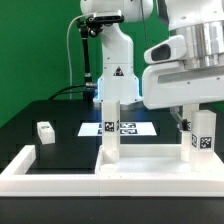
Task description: Assemble desk
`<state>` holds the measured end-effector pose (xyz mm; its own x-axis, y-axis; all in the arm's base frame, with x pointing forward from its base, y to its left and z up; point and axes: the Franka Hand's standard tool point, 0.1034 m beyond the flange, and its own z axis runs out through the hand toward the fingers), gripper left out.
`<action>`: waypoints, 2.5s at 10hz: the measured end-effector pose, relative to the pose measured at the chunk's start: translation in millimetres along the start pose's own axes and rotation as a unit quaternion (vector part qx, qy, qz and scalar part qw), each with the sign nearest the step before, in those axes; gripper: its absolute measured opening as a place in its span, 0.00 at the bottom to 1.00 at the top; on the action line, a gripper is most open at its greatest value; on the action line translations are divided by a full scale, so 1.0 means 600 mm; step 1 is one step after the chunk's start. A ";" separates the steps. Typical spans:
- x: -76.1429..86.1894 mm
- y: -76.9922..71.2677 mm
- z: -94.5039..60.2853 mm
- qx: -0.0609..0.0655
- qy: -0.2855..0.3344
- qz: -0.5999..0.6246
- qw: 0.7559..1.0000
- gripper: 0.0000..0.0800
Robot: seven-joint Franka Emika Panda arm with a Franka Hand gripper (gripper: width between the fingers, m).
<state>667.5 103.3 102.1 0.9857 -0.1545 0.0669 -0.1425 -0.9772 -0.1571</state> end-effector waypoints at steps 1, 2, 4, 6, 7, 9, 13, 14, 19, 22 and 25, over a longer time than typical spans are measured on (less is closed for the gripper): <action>0.001 0.003 0.000 -0.004 0.002 -0.016 1.000 0.81; 0.002 0.004 0.000 -0.005 0.005 -0.018 1.000 0.81; 0.002 0.005 0.001 -0.006 0.005 -0.002 1.000 0.64; 0.002 0.007 0.001 -0.006 0.005 0.057 0.998 0.46; 0.002 0.016 0.002 -0.010 0.005 0.099 0.995 0.38; 0.004 0.020 0.002 -0.011 0.008 0.190 0.982 0.38; 0.000 0.023 0.002 -0.007 0.013 0.535 0.845 0.38; 0.001 0.025 0.003 0.002 0.007 0.594 0.805 0.38; -0.004 0.030 0.005 0.013 0.004 0.664 0.747 0.49; -0.004 0.025 0.004 0.012 0.008 0.641 0.768 0.78; -0.010 -0.011 -0.003 0.008 0.022 0.410 0.912 0.81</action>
Offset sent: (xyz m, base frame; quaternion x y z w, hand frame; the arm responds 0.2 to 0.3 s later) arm 0.0000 0.0000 0.0000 0.0000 0.0000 0.0000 1.0000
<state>662.5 110.1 104.5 0.5428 -0.8389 -0.0396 -0.8289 -0.5275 -0.1863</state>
